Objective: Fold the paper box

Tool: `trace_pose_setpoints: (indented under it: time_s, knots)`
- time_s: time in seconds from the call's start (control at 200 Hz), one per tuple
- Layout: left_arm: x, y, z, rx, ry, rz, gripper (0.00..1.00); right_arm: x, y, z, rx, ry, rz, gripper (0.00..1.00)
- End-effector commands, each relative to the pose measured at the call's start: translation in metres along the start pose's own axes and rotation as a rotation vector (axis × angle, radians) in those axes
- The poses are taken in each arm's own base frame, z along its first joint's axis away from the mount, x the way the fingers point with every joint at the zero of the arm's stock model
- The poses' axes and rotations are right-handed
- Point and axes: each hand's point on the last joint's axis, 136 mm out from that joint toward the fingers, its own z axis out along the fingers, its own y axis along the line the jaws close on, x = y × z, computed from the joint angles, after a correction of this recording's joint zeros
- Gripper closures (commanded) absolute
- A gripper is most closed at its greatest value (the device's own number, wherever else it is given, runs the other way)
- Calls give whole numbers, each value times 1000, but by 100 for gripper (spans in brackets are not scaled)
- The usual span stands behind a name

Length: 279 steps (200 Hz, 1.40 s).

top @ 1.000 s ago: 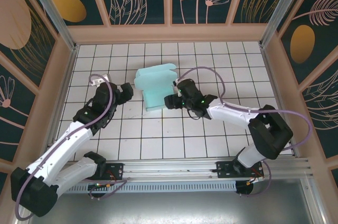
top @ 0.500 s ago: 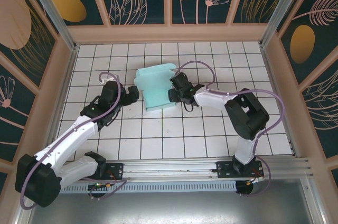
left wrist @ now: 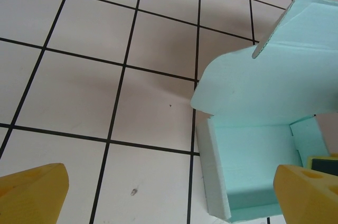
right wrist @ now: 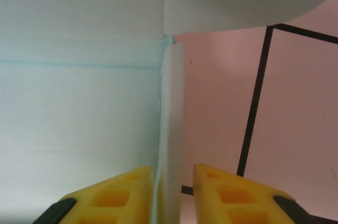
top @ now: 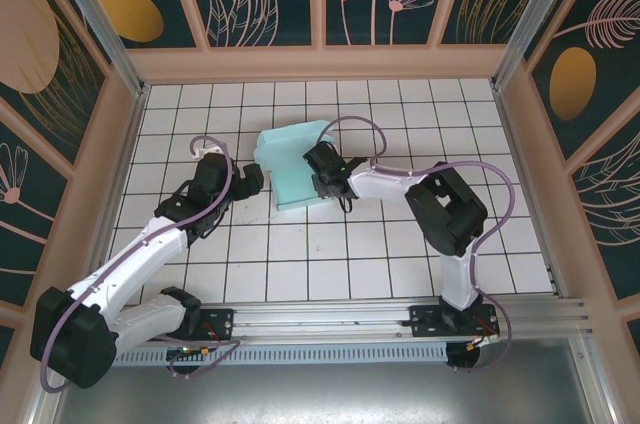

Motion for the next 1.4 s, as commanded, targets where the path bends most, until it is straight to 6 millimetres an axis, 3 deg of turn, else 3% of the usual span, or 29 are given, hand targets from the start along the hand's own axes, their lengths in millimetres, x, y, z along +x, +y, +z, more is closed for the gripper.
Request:
trace_pose_setpoints:
  time_s: [0.0, 0.335, 0.425, 0.521, 0.691, 1.046, 1.121, 1.226, 1.271, 1.341, 1.391]
  knots:
    - [-5, 3, 1, -17, -22, 13, 1, 5, -8, -1, 57, 55, -17, 73]
    - [-6, 8, -1, -40, -32, 5, 1, 20, -1, 9, 1, 187, -51, 69]
    - [-5, 8, -1, -40, -29, 4, 1, 22, -1, 11, 11, 210, -57, 78]
    - [-5, 9, -2, -41, -32, 4, 1, 24, -5, 14, 43, 226, -65, 100]
    - [-5, 9, -2, -41, -32, 5, 1, 30, -12, 20, 110, 251, -76, 100]
    - [-4, 10, -1, -43, -32, 12, 1, 71, -32, 49, 305, 348, -149, 100]
    - [-3, 10, 0, -44, -31, 13, 1, 68, -29, 46, 299, 333, -143, 100]
    - [-3, 10, 0, -41, -32, 10, 1, 43, -18, 26, 220, 247, -91, 100]
    - [-5, 8, -1, -37, -34, 3, 1, 29, -15, 15, 187, 202, -61, 90]
    - [-9, 5, -2, -21, -46, -13, 1, 9, -9, -4, 116, 131, -23, 62]
    - [-12, 1, -3, -3, -56, -19, 1, -3, -5, -19, 56, 80, 1, 48]
